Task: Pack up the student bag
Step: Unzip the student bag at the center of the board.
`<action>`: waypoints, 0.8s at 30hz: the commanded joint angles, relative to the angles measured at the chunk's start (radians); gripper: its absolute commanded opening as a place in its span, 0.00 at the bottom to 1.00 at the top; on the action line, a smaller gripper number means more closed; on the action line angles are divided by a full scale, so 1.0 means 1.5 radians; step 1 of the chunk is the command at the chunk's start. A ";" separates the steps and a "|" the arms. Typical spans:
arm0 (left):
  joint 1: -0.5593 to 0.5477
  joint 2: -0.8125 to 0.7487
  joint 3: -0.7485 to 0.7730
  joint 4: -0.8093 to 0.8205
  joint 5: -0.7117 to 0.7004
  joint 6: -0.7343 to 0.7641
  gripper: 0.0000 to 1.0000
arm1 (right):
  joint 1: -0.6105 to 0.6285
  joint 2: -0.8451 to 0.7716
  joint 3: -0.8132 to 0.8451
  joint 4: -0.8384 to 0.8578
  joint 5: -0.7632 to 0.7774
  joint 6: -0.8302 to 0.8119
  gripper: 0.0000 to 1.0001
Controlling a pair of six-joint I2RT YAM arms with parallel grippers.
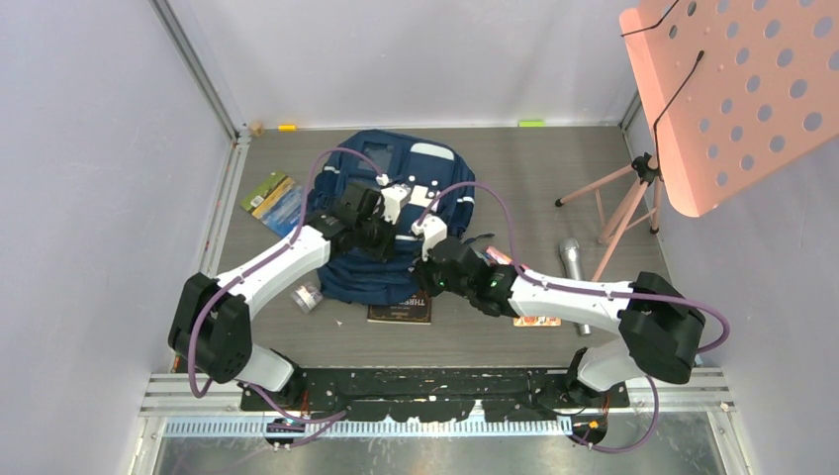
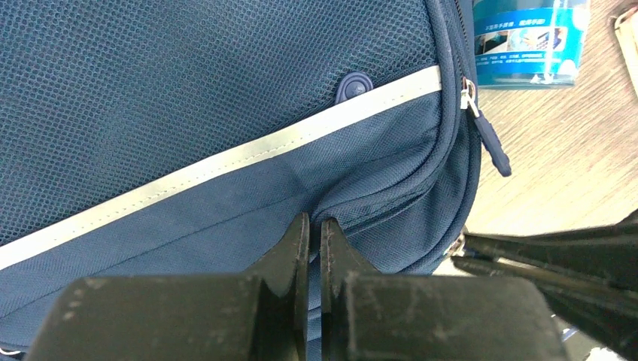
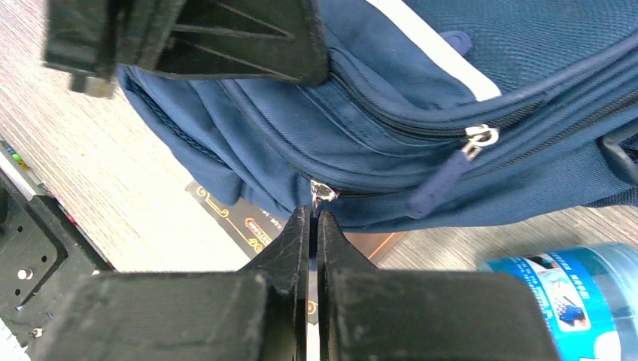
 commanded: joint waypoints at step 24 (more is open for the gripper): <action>0.045 -0.010 0.054 0.153 0.164 -0.155 0.00 | 0.127 0.117 0.078 0.280 0.201 0.007 0.01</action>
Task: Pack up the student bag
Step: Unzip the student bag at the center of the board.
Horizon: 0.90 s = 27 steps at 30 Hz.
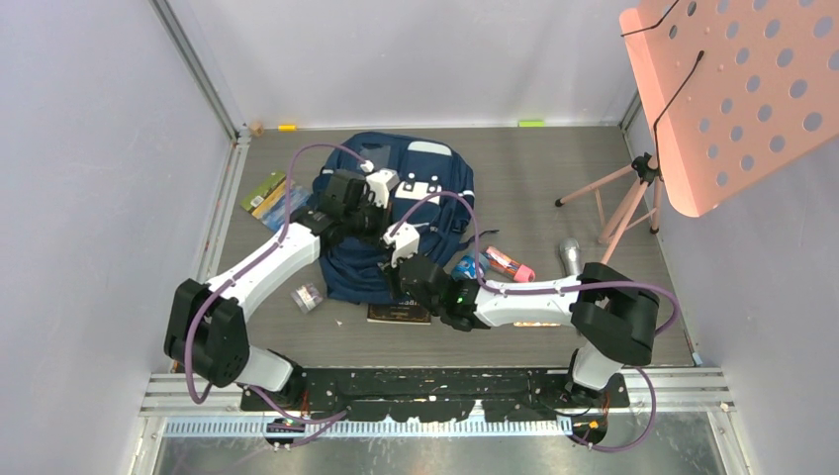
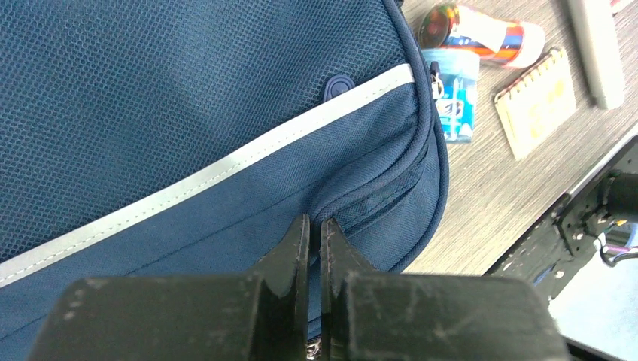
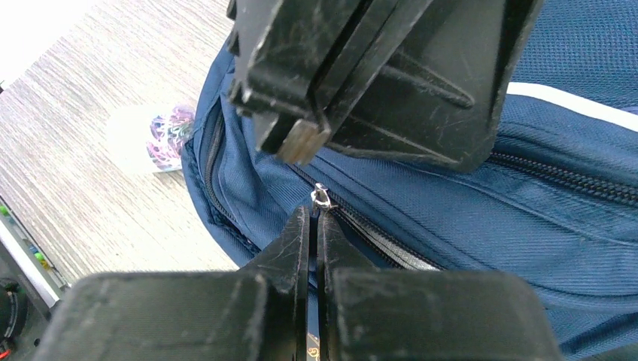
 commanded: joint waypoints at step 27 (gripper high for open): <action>0.071 0.016 0.104 0.026 -0.088 -0.072 0.81 | -0.037 -0.129 -0.093 -0.002 0.143 0.073 0.00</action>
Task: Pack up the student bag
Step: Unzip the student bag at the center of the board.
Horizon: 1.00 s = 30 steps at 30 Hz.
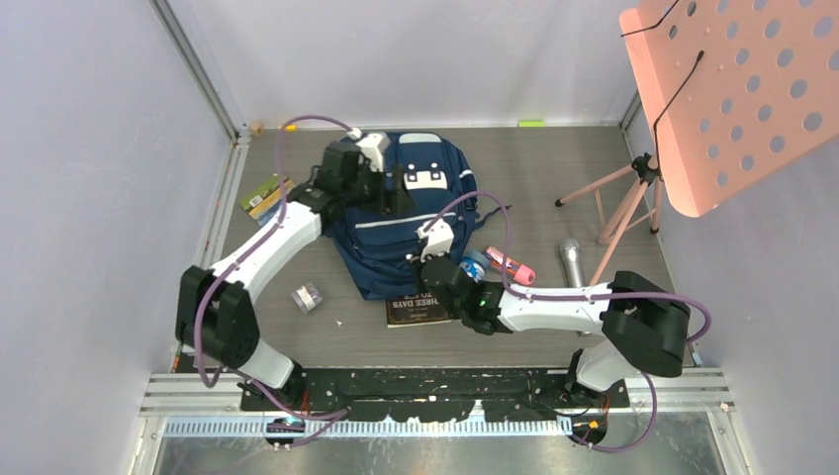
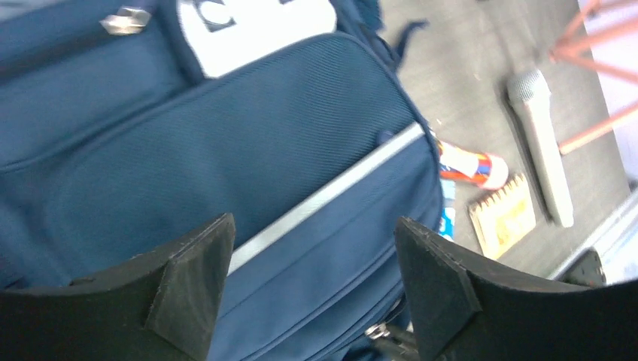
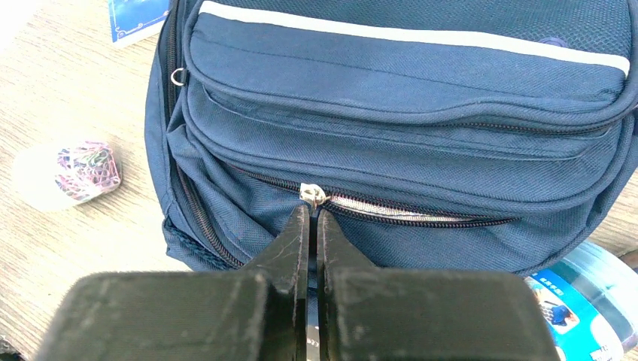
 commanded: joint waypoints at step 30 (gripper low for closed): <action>0.164 0.007 -0.089 -0.036 0.017 -0.058 0.02 | -0.026 -0.022 0.028 -0.076 0.005 0.040 0.00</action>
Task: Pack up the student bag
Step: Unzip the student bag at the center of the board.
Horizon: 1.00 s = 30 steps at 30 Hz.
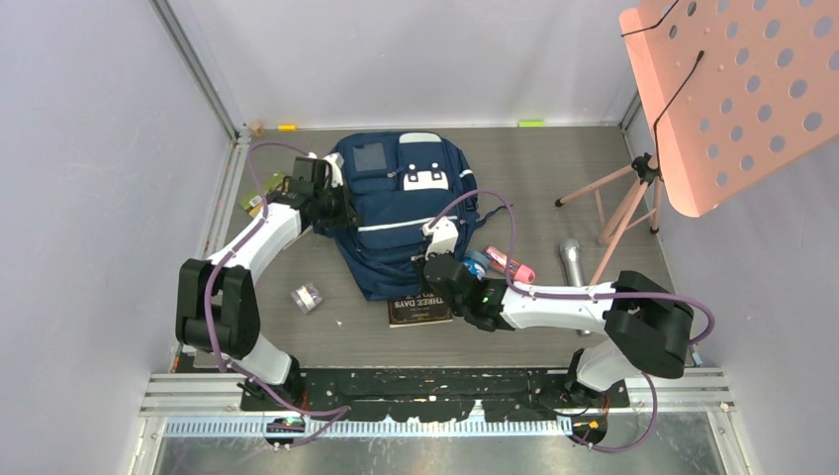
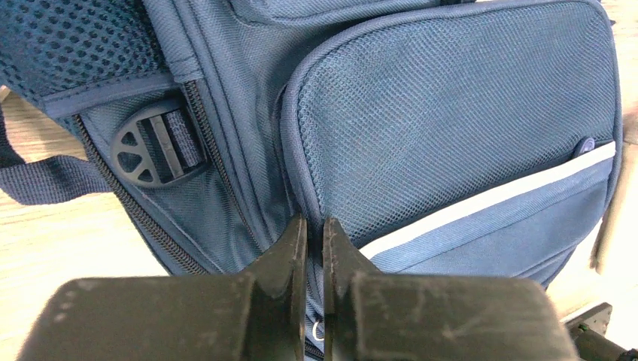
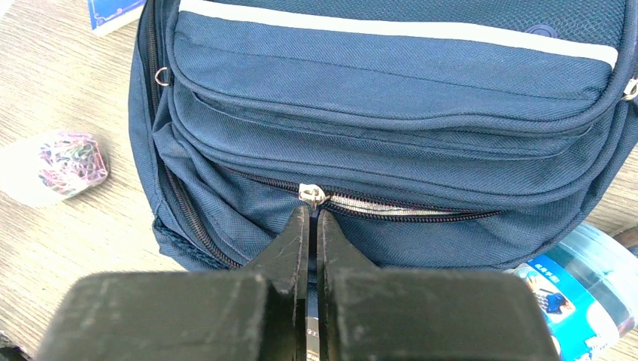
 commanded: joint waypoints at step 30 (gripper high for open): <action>0.003 -0.088 -0.096 0.156 0.077 -0.136 0.00 | -0.006 0.285 0.394 -0.148 -0.112 0.054 0.00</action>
